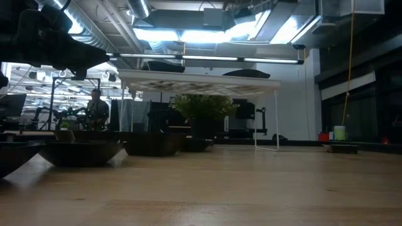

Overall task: Pick & Place Mini shaped plates
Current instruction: Stack the square plate on top of the square plate on the shelf

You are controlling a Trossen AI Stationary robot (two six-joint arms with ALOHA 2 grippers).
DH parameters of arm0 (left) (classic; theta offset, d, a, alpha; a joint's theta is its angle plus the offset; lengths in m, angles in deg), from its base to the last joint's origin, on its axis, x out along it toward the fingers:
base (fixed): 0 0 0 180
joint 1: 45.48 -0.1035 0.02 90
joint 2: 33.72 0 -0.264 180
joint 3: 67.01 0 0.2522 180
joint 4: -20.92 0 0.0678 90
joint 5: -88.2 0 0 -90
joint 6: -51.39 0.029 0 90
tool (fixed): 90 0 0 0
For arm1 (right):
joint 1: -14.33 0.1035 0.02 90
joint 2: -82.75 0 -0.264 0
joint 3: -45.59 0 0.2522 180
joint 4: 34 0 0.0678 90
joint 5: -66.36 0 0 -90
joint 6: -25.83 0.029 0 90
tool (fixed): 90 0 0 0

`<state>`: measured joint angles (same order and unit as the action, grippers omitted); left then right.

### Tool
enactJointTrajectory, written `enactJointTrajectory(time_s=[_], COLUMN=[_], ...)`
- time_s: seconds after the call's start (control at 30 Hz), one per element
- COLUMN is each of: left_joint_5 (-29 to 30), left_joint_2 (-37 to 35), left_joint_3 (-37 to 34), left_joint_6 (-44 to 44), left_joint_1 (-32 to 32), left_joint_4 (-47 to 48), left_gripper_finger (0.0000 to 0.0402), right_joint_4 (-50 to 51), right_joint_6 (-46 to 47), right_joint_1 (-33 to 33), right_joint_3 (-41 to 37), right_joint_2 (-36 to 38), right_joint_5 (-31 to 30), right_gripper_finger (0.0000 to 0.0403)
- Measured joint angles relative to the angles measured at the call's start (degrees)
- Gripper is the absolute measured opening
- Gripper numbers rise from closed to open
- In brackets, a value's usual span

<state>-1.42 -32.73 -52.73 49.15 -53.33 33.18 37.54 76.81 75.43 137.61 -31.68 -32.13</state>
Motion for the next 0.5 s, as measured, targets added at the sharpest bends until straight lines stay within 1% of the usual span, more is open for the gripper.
enactJointTrajectory(time_s=[0.1,0.33,0.4,0.5], left_joint_5=[0.0,0.0,0.0,0.0], left_joint_2=[0.0,0.0,0.0,0.0], left_joint_3=[0.0,0.0,0.0,0.0], left_joint_6=[0.0,0.0,0.0,0.0], left_joint_1=[0.0,0.0,0.0,0.0], left_joint_4=[0.0,0.0,0.0,0.0], left_gripper_finger=[0.0100,0.0100,0.0100,0.0100], right_joint_4=[-0.4,-0.9,-1.1,-1.8], right_joint_6=[0.0,1.5,1.7,2.3], right_joint_1=[0.0,0.0,-0.1,-0.4], right_joint_3=[0.0,0.0,0.0,0.2], right_joint_2=[0.0,0.0,0.0,0.0], right_joint_5=[0.0,-0.2,-0.3,-1.0], right_gripper_finger=[0.0100,0.0014,0.0008,0.0016])
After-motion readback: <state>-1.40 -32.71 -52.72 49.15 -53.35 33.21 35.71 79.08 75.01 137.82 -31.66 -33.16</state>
